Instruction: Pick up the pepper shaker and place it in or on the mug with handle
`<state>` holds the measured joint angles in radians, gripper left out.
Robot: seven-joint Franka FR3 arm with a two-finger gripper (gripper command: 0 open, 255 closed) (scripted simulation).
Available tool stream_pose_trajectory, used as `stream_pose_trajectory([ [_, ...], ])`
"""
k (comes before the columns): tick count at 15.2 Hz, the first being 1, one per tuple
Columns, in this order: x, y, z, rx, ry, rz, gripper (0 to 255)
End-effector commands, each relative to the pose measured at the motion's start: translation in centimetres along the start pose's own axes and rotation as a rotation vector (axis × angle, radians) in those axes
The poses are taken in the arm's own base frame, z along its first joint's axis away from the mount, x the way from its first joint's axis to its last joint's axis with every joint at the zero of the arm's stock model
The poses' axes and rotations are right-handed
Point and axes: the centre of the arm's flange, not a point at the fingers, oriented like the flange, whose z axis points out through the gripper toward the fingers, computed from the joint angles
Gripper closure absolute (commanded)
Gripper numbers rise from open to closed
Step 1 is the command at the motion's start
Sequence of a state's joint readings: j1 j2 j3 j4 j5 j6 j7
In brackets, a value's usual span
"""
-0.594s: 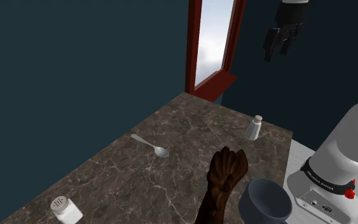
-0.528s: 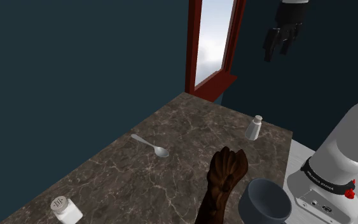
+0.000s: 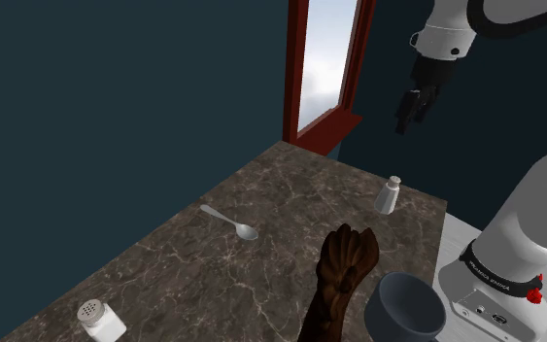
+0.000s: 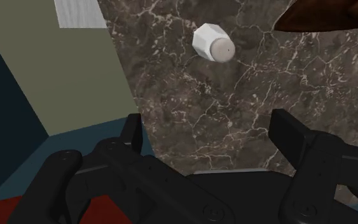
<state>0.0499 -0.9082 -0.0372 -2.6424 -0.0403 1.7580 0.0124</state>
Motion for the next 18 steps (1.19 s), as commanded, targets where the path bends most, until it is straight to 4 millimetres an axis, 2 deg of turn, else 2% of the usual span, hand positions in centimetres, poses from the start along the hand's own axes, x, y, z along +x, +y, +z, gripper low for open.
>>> stream_pose_trajectory([
  [1,-0.9,-0.4,2.4,0.027,0.008,-0.039,0],
  [7,-2.8,-1.5,9.9,0.105,0.027,-0.152,0],
  [15,-2.8,-2.0,14.4,0.110,0.028,-0.160,0],
  [18,-2.8,-2.0,14.4,0.110,0.028,-0.160,0],
])
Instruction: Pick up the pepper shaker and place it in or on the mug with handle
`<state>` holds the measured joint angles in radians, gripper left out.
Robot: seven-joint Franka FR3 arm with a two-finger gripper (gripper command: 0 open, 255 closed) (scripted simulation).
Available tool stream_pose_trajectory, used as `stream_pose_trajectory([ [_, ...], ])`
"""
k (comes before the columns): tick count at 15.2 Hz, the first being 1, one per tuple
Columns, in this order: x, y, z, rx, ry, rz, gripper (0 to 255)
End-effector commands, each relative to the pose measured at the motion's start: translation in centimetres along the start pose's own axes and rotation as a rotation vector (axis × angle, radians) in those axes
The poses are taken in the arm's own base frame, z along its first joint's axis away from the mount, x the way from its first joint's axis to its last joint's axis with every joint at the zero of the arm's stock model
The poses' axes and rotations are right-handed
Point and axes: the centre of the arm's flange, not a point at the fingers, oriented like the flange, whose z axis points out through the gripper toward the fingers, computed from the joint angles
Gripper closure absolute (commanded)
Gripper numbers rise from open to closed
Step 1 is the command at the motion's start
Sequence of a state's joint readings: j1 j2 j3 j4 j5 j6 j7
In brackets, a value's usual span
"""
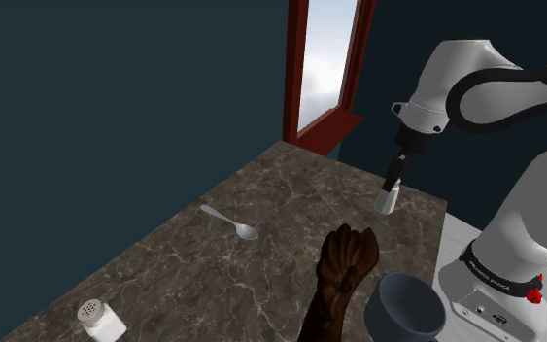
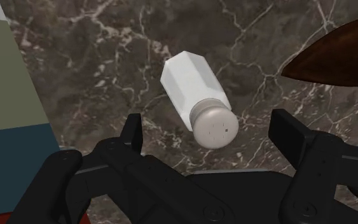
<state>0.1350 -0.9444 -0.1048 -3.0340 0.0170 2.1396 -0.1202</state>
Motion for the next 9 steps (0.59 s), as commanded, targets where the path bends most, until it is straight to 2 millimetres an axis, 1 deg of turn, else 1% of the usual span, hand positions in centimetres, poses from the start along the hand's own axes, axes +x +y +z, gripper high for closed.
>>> stream_pose_trajectory([
  [1,-0.02,0.01,0.12,0.000,0.000,0.000,0],
  [5,-0.02,0.01,0.11,0.000,0.000,0.000,0],
  [6,-0.02,0.01,0.11,0.000,0.000,0.000,255],
  [9,-0.02,0.01,0.11,0.000,0.000,0.000,255],
])
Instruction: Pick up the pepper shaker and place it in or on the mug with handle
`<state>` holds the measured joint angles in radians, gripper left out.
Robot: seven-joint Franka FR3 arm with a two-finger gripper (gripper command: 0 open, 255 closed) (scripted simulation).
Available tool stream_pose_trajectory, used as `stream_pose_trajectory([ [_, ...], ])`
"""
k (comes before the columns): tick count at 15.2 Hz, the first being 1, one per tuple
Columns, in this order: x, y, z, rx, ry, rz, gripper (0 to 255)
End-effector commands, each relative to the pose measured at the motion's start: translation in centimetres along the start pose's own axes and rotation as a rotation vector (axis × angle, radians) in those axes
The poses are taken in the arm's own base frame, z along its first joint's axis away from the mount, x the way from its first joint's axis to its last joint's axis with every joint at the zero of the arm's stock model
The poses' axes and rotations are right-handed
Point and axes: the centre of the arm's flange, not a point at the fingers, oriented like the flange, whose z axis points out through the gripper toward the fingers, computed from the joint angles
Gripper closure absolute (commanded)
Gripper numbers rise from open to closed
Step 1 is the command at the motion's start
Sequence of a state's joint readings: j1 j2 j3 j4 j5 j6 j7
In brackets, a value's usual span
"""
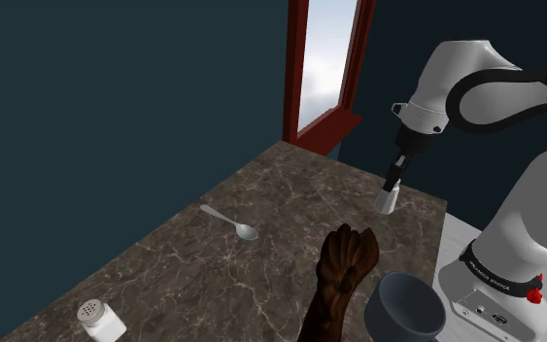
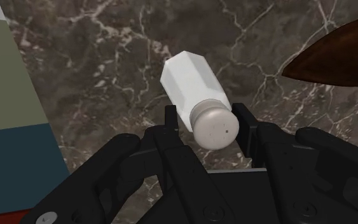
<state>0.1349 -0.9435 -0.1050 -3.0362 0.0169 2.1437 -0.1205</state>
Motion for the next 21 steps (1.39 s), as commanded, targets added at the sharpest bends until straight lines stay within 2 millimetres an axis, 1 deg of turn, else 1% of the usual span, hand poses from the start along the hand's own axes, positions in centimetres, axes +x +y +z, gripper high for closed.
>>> stream_pose_trajectory([
  [1,0.0,0.0,0.0,0.000,-0.001,0.000,255],
  [6,0.0,0.0,0.0,0.000,-0.001,0.000,255],
  [21,0.5,-0.7,-7.8,0.000,-0.001,0.000,255],
])
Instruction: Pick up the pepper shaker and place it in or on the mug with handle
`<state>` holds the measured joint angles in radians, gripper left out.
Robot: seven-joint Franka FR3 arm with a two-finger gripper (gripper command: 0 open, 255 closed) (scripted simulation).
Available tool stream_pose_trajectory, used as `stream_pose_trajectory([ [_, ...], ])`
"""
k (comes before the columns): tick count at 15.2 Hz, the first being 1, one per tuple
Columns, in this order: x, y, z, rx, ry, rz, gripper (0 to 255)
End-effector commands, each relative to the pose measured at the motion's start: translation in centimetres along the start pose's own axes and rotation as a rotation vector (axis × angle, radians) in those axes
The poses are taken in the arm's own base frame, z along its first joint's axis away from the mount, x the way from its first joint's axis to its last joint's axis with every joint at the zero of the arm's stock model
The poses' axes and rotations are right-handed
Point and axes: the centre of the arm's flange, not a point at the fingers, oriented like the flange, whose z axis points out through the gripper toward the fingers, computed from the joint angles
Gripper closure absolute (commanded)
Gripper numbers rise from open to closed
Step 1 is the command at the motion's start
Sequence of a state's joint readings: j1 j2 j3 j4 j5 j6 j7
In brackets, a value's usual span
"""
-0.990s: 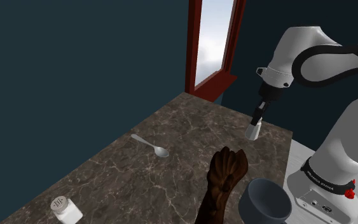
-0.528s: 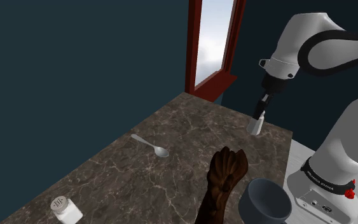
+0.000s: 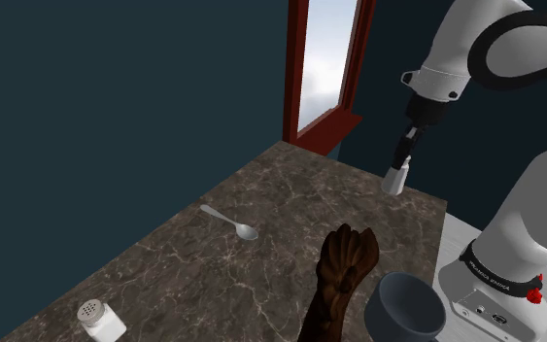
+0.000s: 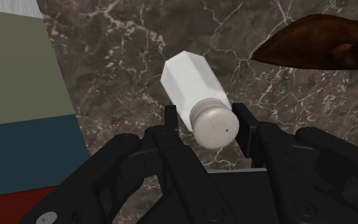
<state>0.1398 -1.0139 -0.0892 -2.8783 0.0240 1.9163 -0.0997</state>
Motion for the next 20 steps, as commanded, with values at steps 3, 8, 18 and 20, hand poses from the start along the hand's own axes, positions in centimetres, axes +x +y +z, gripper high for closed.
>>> stream_pose_trajectory([
  [3,0.1,-0.1,-2.2,0.000,-0.001,0.000,255],
  [8,0.2,-0.4,-4.8,0.000,-0.001,0.000,255],
  [18,0.5,-0.9,-9.8,0.000,-0.001,0.000,255],
  [20,-0.6,-3.3,-10.0,0.000,-0.001,0.000,255],
])
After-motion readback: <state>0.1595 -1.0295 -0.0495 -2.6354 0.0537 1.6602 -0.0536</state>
